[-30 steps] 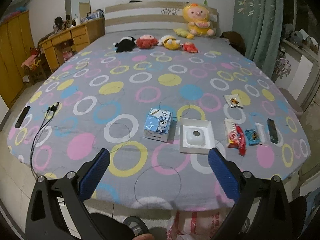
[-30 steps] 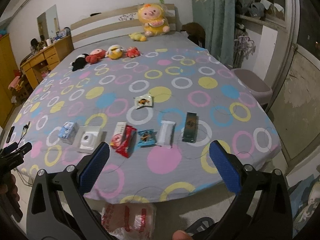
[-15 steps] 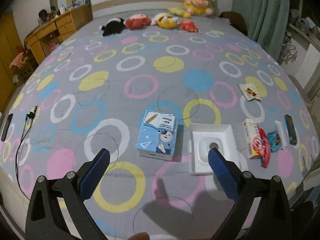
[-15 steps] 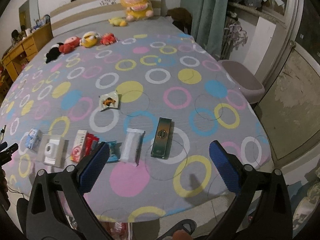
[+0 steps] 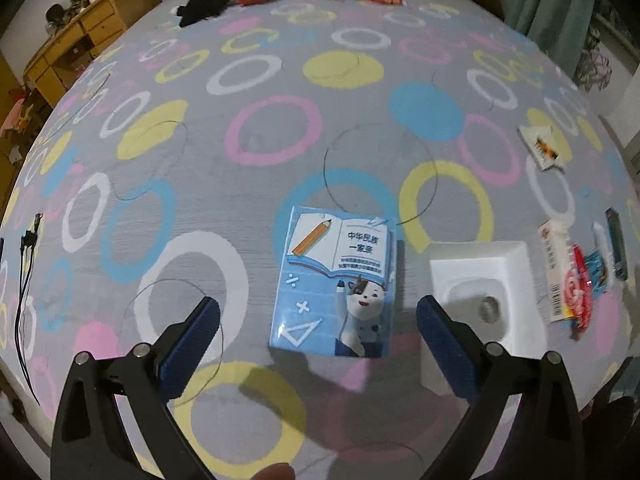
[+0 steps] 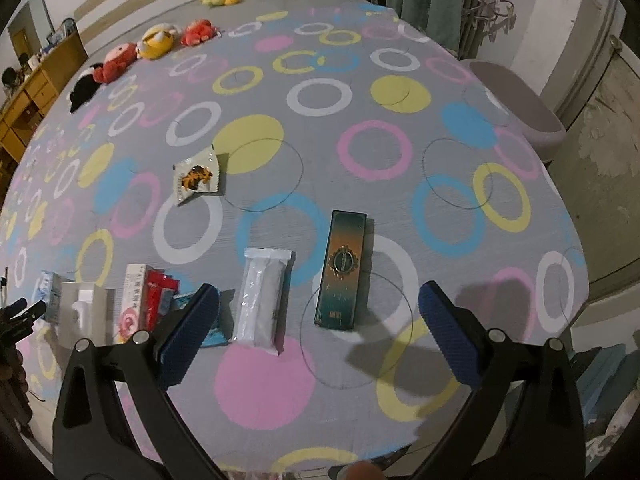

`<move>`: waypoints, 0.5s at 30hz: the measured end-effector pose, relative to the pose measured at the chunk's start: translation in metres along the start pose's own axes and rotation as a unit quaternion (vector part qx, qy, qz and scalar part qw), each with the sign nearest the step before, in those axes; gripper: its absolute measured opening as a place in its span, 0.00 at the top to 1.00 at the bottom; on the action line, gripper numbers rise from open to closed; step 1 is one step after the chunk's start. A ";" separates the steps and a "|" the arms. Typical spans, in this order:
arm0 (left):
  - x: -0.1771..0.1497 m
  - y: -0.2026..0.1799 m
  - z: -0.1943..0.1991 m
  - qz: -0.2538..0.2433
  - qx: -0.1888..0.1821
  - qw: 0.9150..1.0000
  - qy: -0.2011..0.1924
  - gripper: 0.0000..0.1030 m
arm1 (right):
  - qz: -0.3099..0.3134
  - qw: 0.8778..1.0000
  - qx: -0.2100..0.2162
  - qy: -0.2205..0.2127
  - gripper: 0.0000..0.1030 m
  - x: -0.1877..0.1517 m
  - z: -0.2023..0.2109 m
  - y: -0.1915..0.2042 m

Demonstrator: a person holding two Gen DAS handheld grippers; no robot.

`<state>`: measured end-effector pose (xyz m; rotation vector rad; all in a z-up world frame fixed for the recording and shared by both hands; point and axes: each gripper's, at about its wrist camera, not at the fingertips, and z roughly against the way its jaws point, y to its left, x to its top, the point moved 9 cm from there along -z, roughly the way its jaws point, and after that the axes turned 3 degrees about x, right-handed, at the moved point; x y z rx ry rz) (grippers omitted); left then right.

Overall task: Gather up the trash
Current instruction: 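Reach the left tool to the blue box while the right tool reaches the green-gold box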

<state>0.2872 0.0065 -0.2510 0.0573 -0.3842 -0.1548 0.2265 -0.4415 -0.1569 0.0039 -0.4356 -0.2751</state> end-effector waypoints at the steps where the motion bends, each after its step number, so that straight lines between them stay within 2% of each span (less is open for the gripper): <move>1: -0.002 0.000 -0.008 -0.003 0.003 1.000 0.008 0.07 | 0.000 1.000 -0.002 0.004 0.05 0.001 -0.005 -0.001; 6: -0.003 0.000 -0.027 0.006 -0.006 1.000 0.027 0.07 | 0.000 0.999 -0.027 0.034 0.05 0.004 -0.039 -0.009; 9: -0.003 0.001 -0.036 -0.001 0.002 1.000 0.031 0.07 | -0.006 0.998 -0.040 0.053 0.05 0.005 -0.059 -0.015; 15: -0.009 0.002 -0.052 -0.011 0.003 0.998 0.054 0.07 | -0.051 0.994 -0.033 0.096 0.05 -0.001 -0.100 -0.035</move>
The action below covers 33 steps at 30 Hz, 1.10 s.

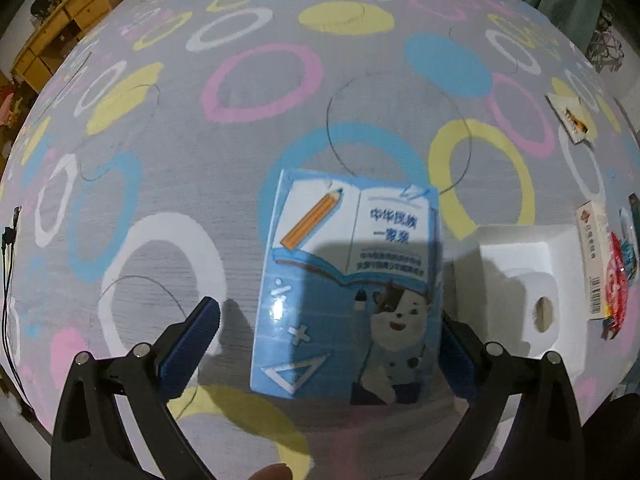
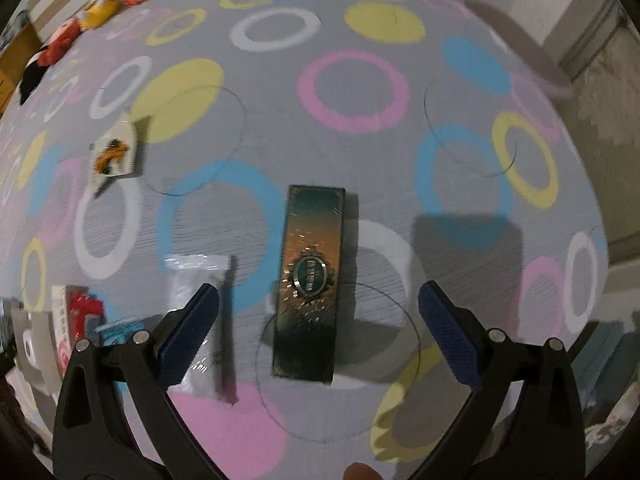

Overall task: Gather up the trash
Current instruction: 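Reach the left tool to the blue box while the right tool reaches the green-gold box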

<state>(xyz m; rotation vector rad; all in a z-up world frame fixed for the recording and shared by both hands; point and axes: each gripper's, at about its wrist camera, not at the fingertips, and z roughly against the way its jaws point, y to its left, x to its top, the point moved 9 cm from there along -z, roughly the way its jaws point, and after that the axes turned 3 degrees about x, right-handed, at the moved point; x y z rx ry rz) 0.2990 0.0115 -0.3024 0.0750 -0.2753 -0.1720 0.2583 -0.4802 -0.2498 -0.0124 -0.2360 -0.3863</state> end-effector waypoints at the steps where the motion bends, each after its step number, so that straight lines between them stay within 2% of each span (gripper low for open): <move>1: -0.001 0.001 -0.002 -0.003 0.003 1.000 0.000 0.07 | -0.005 1.000 0.004 0.006 0.05 0.000 -0.005 -0.002; 7: -0.002 0.004 -0.006 -0.009 -0.001 1.000 -0.006 0.06 | -0.028 0.998 0.014 0.046 0.05 -0.003 -0.042 -0.011; 14: -0.006 0.007 -0.008 -0.009 -0.006 1.000 -0.023 0.06 | -0.011 0.999 -0.008 0.046 0.05 0.000 -0.054 -0.007; 19: -0.013 0.005 -0.004 0.001 -0.003 1.000 -0.015 0.09 | -0.009 0.999 -0.012 0.037 0.08 0.002 -0.056 0.000; 21: -0.015 -0.004 0.001 0.002 -0.004 1.000 -0.015 0.13 | -0.003 0.999 -0.010 0.034 0.13 -0.005 -0.055 0.003; 24: -0.018 -0.011 0.011 0.004 -0.013 1.000 -0.021 0.27 | 0.000 0.999 -0.004 0.032 0.28 -0.011 -0.044 0.014; 25: -0.017 -0.015 0.013 0.006 -0.015 1.000 -0.023 0.36 | 0.002 1.000 -0.003 0.031 0.35 -0.010 -0.041 0.018; 26: -0.016 -0.017 0.015 0.010 -0.017 1.000 -0.025 0.37 | 0.005 1.000 -0.001 0.031 0.43 -0.009 -0.038 0.022; 27: -0.016 -0.017 0.016 0.013 -0.018 0.999 -0.025 0.37 | 0.008 1.000 0.000 0.031 0.48 -0.009 -0.037 0.025; 29: -0.019 -0.018 0.018 0.016 -0.021 0.999 -0.025 0.38 | 0.015 0.999 0.002 0.031 0.65 -0.009 -0.034 0.034; 33: -0.013 -0.016 0.019 0.029 -0.030 0.999 -0.029 0.38 | 0.016 0.999 -0.001 0.031 0.66 -0.009 -0.033 0.043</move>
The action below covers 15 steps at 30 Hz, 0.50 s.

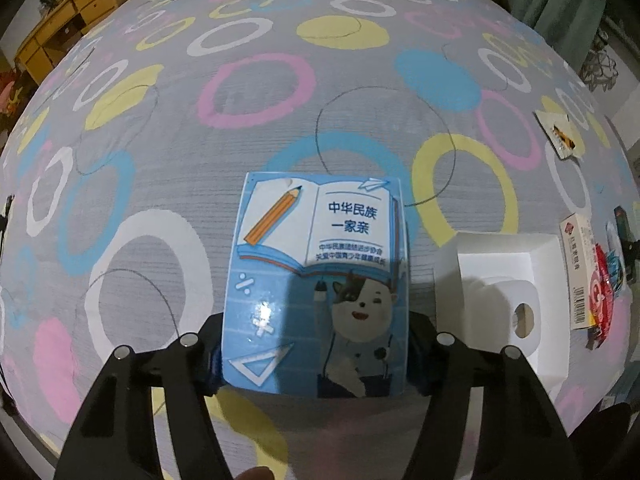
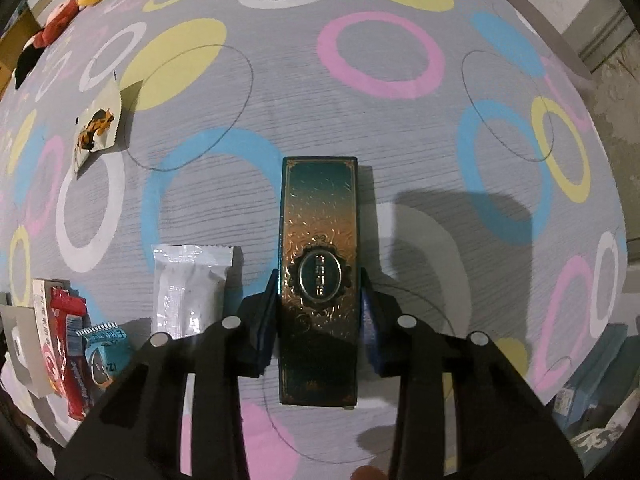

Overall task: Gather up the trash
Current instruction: 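Reach the left tool to the blue box while the right tool reaches the green-gold box, then close the left tool on the blue box while the right tool grips the green-gold box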

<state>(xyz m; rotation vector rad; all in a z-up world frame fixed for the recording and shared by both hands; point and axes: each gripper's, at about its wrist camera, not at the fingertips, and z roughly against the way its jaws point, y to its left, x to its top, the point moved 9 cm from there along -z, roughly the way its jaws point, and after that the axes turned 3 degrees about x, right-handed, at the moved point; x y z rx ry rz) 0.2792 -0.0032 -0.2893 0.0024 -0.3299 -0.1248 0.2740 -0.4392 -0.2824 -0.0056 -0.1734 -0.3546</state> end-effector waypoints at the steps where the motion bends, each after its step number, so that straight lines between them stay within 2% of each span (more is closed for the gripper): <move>1: 0.000 0.001 0.001 0.004 -0.003 1.000 0.000 0.38 | -0.002 1.000 0.002 -0.002 0.66 0.000 0.001 0.002; 9: 0.008 0.011 0.018 0.009 -0.002 1.000 -0.019 0.38 | 0.007 1.000 0.006 -0.023 0.66 -0.006 0.035 -0.027; 15: 0.000 0.010 0.044 0.008 -0.004 0.999 -0.034 0.38 | 0.013 0.999 0.021 -0.044 0.66 -0.020 0.062 -0.027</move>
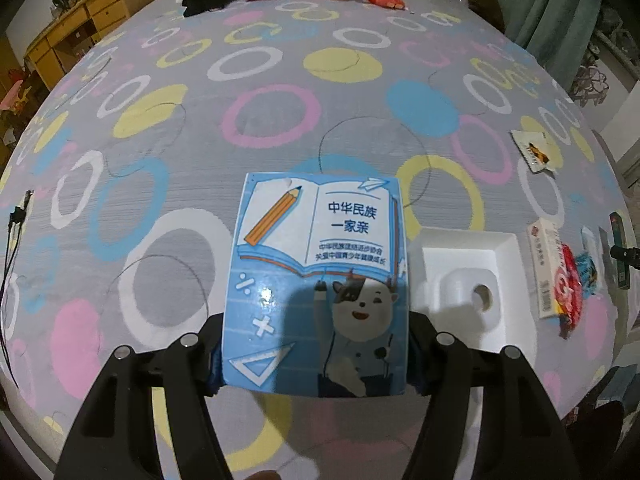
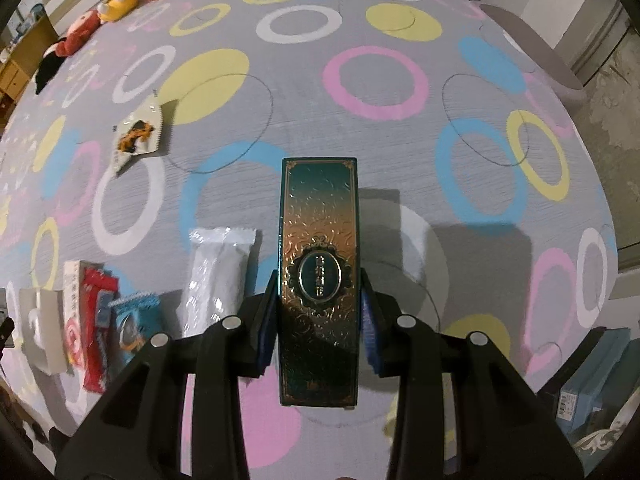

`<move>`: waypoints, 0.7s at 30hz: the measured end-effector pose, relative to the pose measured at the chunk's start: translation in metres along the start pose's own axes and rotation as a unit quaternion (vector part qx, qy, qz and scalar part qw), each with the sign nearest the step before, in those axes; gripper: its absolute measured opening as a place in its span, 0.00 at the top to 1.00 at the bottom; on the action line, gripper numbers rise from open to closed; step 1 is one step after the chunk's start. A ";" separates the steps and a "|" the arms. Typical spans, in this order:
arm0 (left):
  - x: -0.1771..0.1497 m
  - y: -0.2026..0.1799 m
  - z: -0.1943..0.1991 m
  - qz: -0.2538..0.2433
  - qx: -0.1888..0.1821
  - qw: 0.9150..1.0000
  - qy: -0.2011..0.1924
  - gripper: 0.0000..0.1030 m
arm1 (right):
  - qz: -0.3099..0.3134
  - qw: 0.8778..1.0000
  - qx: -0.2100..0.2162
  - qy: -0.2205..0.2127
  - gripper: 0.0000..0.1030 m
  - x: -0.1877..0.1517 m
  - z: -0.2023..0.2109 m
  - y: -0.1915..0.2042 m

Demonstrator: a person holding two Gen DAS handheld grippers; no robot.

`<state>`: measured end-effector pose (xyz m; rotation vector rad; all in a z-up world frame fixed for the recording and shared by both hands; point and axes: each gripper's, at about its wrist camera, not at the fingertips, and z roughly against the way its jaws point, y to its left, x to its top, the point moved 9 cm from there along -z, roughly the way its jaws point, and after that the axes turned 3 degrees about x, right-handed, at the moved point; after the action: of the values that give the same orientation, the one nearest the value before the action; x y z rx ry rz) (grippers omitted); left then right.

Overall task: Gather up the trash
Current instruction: 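Close the left tool on the blue box while the right tool grips the green-gold box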

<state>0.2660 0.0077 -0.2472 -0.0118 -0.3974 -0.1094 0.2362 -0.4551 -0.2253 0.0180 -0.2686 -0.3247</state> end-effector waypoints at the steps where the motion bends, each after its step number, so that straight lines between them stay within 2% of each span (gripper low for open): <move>1: -0.001 0.000 0.003 0.000 0.001 1.000 -0.001 0.38 | 0.002 1.000 0.001 -0.002 0.66 -0.001 0.004 0.000; 11: -0.028 -0.017 0.036 -0.012 0.000 1.000 -0.017 0.38 | 0.026 0.999 0.029 -0.019 0.66 -0.035 0.014 0.010; 21: -0.043 -0.037 0.058 -0.026 0.000 0.999 -0.038 0.38 | 0.071 0.995 0.051 -0.046 0.66 -0.068 0.047 0.046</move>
<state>0.2001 -0.0227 -0.2106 -0.0052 -0.4748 -0.1602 0.1760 -0.3883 -0.1951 0.0849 -0.3754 -0.1695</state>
